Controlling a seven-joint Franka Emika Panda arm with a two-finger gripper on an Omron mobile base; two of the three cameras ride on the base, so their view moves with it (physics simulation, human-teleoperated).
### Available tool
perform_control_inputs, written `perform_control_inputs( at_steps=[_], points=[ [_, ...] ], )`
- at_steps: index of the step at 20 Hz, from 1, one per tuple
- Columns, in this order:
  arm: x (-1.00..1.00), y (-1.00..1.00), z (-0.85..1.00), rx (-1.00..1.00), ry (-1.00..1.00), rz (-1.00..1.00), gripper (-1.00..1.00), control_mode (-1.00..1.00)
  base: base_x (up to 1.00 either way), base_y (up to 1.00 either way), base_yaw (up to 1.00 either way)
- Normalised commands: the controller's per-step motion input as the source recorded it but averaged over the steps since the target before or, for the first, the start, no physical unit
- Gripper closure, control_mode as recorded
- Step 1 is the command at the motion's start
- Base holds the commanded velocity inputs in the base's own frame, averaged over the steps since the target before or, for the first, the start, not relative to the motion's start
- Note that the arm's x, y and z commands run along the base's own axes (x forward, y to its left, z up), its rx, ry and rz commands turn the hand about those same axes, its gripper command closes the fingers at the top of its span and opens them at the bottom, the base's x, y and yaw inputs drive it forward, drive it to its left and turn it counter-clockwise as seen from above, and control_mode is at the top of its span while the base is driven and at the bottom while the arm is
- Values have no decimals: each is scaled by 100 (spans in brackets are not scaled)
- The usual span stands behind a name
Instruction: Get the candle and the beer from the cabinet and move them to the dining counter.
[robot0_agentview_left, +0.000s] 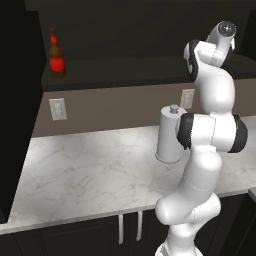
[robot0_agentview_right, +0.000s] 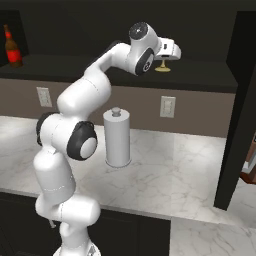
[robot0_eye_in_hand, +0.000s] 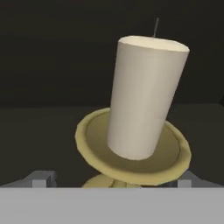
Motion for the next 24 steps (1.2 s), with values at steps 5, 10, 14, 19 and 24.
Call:
perform_control_inputs(
  at_steps=[5, 10, 14, 19, 24],
  points=[
    [25, -11, -4, 0, 0, 0, -100, -100, 0, 0, 0],
    [24, -12, -3, 0, 0, 0, -100, -100, 0, 0, 0],
    [20, -11, -1, 0, 0, 0, 100, -100, 0, 0, 0],
    [13, -6, 0, 4, 0, 0, 100, -100, 0, 0, 0],
    [-1, -2, 3, 12, 0, 0, 100, -100, 0, 0, 0]
  ],
)
